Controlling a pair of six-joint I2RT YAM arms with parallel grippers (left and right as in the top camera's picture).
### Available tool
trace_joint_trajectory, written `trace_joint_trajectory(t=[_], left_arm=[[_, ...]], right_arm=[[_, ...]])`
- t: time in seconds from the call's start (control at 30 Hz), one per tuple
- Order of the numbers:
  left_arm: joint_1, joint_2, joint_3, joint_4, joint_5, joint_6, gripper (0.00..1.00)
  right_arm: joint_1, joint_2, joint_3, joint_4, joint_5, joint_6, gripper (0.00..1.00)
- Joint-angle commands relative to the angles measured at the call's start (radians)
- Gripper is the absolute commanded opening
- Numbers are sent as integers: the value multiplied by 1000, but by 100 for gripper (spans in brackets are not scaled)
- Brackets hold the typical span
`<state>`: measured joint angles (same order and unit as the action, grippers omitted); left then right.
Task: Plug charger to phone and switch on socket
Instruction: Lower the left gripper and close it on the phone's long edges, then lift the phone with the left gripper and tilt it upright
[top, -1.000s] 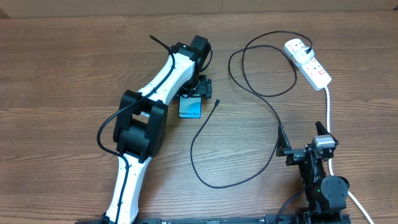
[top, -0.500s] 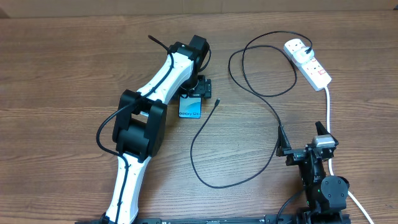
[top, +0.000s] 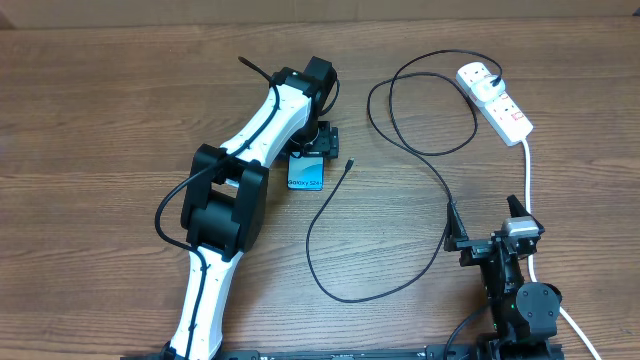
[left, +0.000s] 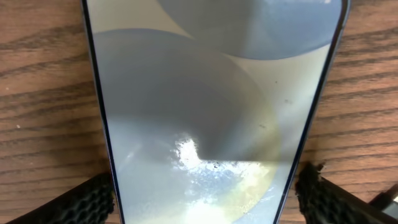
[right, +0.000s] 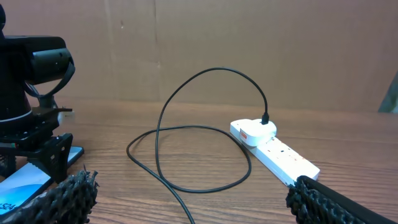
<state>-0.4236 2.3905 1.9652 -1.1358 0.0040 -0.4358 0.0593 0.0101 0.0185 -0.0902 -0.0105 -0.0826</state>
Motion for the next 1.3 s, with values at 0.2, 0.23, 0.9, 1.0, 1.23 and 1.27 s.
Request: trace_joint_trajectory(t=[0.2,0.23,0.9,1.0,1.23,1.27], left_arm=[[11,62,-13,-13,-42,40,88],[11,62,-13,-13,-45,40,87],[12,61,-5,-42,-63,29,80],[12,61,-5,-41,-63,29,78],[12,61,-4,-40,-61,29,75],[12,61,-4,-39,-59,29,75]], right_arm=[[-5,-7,-10,6,9,-4,100],[-5,-7,-10,6,9,-4,100],[-5,-7,-10,5,9,-4,100],[-5,-7,-10,6,9,-4,100],[-5,-7,-10,6,9,-5,100],[-5,-7,-10,6,9,-4,100]])
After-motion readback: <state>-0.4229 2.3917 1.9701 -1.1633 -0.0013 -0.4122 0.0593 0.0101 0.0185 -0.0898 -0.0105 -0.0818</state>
